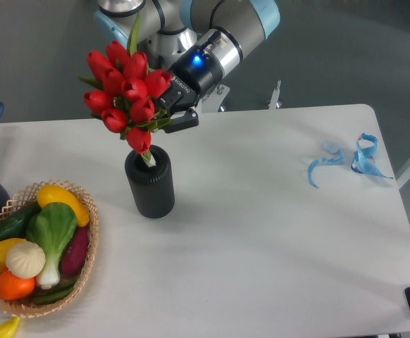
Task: Insert the flowers into the vase
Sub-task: 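Push the tulip stems deeper into the vase with the gripper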
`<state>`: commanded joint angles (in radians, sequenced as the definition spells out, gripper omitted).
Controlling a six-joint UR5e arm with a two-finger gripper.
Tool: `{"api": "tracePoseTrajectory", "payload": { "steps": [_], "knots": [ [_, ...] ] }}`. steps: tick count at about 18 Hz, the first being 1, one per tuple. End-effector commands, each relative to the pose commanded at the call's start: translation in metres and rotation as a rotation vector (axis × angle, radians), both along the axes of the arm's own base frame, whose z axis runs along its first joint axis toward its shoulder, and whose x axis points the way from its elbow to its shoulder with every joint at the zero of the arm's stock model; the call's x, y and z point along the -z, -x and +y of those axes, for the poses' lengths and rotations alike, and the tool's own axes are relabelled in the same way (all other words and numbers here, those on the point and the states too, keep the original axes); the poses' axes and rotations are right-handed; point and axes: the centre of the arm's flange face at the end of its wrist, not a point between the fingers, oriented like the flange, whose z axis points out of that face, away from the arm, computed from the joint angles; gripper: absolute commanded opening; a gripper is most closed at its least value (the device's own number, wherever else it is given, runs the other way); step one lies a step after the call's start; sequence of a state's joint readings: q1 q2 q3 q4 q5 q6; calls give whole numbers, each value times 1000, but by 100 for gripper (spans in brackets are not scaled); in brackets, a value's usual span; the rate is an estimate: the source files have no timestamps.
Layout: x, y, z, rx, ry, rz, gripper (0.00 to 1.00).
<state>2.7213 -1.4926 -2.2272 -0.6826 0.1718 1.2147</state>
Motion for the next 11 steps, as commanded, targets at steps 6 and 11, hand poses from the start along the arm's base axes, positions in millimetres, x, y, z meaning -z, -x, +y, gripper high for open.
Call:
{"api": "tracePoseTrajectory", "payload": {
  "steps": [6, 11],
  "knots": [
    [17, -1, -4, 4, -7, 28, 5],
    [41, -6, -9, 8, -5, 46, 9]
  ]
}}
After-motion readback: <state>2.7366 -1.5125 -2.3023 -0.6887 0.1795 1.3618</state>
